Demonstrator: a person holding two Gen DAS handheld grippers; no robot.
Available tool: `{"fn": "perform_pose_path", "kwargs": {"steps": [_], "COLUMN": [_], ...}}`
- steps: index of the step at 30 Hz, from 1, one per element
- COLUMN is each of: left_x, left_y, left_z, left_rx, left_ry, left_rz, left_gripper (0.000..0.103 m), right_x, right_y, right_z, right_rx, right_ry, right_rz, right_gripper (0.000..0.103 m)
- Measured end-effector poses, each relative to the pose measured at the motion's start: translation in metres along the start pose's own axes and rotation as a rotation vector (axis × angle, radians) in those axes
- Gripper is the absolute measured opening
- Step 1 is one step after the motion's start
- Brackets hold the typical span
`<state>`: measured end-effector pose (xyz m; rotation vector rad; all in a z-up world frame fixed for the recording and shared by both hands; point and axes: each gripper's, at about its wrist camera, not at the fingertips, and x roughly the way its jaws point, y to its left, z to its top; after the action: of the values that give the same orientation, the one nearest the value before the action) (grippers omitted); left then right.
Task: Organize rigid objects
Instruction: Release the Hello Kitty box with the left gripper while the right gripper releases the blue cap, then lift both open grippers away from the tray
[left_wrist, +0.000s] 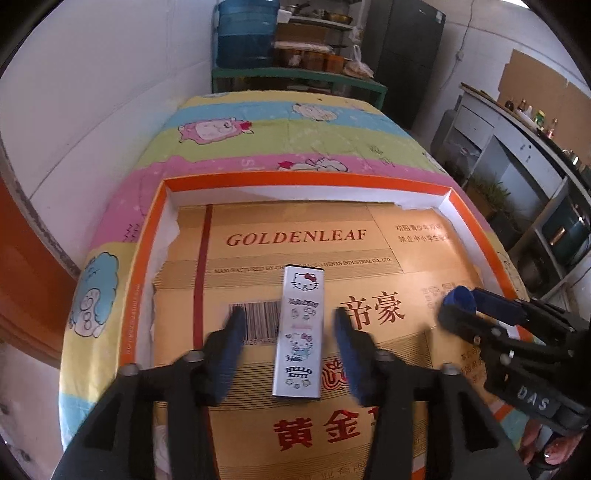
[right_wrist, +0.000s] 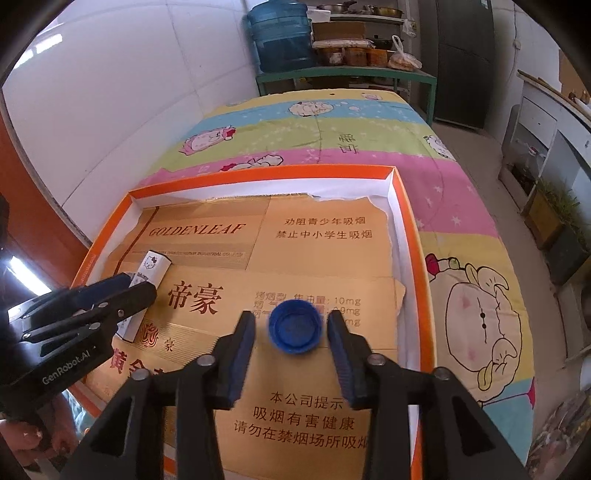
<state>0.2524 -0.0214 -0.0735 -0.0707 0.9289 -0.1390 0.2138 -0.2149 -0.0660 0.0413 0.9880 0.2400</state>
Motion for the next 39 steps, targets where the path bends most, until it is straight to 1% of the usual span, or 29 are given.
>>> {"fn": "perform_pose_path", "kwargs": {"steps": [1,2,3,4,6,7,9,13,16,20,26,28,30,34,39], "left_x": [-0.003,-0.006,-0.01,-0.013,-0.02,-0.024,-0.032,-0.05,-0.067,-0.091,-0.116,-0.123,-0.13,-0.145,-0.163], "left_y": [0.001,0.002,0.003,0.003,0.003,0.002,0.002,0.002,-0.004,-0.01,-0.01,-0.011,-0.011,-0.009,-0.011], "left_z": [0.0,0.0,0.0,0.0,0.0,0.0,-0.003,-0.012,-0.021,-0.033,-0.047,-0.053,-0.058,-0.067,-0.079], "left_rx": [-0.007,-0.01,-0.01,-0.009,-0.006,-0.002,0.007,-0.008,0.026,0.047,0.038,0.034,0.026,-0.002,-0.012], "left_ry": [-0.013,-0.024,-0.037,-0.046,-0.057,-0.061,-0.069,-0.063,-0.076,-0.125,-0.149,-0.15,-0.151,-0.163,-0.171], "left_rz": [-0.002,-0.005,-0.019,-0.031,-0.044,-0.045,-0.058,-0.078,-0.058,-0.03,-0.044,-0.035,-0.012,-0.004,0.018], "left_gripper": [0.055,0.055,0.059,0.066,0.072,0.072,0.073,0.073,0.073,0.073,0.073,0.073,0.073,0.073,0.073], "right_x": [-0.002,-0.004,-0.006,-0.009,-0.014,-0.018,-0.026,-0.045,-0.062,-0.082,-0.107,-0.113,-0.118,-0.129,-0.147], "right_y": [0.001,0.002,0.004,0.005,0.005,0.006,0.007,0.013,0.02,0.026,0.036,0.038,0.041,0.044,0.047], "right_z": [-0.001,-0.001,-0.002,-0.002,-0.003,-0.005,-0.008,-0.019,-0.03,-0.043,-0.056,-0.061,-0.065,-0.073,-0.084], "right_rx": [-0.007,-0.012,-0.016,-0.017,-0.013,-0.01,-0.005,0.0,0.002,0.009,0.006,0.004,0.003,0.007,0.021], "right_ry": [-0.005,-0.01,-0.016,-0.024,-0.032,-0.038,-0.052,-0.082,-0.104,-0.127,-0.153,-0.159,-0.162,-0.174,-0.191], "right_rz": [-0.007,-0.013,-0.018,-0.018,-0.017,-0.019,-0.023,-0.032,-0.03,-0.023,-0.02,-0.021,-0.022,-0.033,-0.038], "right_gripper": [0.051,0.051,0.051,0.051,0.051,0.051,0.051,0.051,0.051,0.051,0.051,0.051,0.051,0.051,0.051]}}
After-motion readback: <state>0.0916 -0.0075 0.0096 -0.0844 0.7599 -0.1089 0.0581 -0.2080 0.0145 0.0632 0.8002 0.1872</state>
